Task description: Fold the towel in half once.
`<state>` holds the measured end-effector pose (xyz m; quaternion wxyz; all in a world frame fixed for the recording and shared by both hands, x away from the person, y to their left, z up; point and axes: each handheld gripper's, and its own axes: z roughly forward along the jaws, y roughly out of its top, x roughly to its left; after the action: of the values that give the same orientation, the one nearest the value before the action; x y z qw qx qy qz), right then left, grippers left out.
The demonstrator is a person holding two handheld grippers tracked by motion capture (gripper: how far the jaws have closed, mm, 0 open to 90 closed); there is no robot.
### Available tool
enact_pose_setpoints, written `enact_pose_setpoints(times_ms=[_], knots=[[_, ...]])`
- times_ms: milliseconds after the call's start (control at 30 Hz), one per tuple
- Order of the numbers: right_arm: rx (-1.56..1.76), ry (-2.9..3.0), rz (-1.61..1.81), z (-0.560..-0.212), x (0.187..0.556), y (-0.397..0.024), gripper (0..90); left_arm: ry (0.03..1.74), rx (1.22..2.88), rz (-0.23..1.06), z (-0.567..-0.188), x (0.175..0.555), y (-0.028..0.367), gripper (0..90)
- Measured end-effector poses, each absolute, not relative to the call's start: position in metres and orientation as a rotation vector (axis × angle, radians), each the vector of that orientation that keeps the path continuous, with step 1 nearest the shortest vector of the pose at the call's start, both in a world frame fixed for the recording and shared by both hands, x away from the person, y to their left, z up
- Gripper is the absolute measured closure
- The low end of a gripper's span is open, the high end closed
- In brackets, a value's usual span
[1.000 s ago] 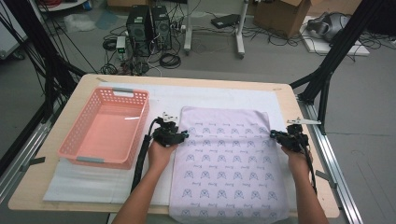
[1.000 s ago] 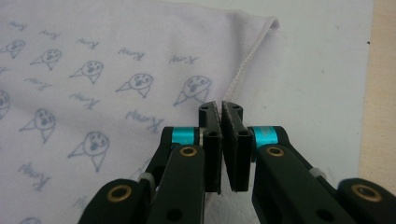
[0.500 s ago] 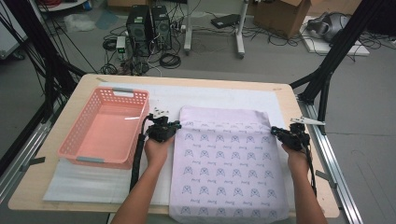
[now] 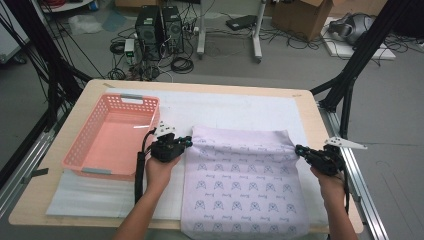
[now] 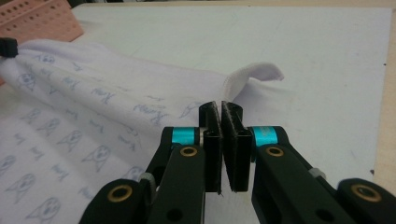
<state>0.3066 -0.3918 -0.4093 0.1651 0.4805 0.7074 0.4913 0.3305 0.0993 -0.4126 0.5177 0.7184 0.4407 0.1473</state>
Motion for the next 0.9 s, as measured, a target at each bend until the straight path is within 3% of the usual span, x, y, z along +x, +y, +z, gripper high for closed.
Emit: enact_pose_setpoints(times_ms=[633,700,767,900], knots=[[1.413,2.126,1.341,-0.427,0.227,-0.39,86.7,1.006,1.787,0.234,-0.442,0.249,0.114,86.3],[1.436,2.154,1.303,-0.431,0.223,-0.389,85.8,1.036,1.772,0.257,-0.446,0.247,0.115,76.1],[1.463,2.146,1.281,-0.434,0.222,-0.389,73.3,1.073,1.744,0.224,-0.448,0.251,0.118,55.6],[1.51,2.082,1.299,-0.43,0.223,-0.389,58.9,1.074,1.697,0.205,-0.442,0.266,0.121,45.7]])
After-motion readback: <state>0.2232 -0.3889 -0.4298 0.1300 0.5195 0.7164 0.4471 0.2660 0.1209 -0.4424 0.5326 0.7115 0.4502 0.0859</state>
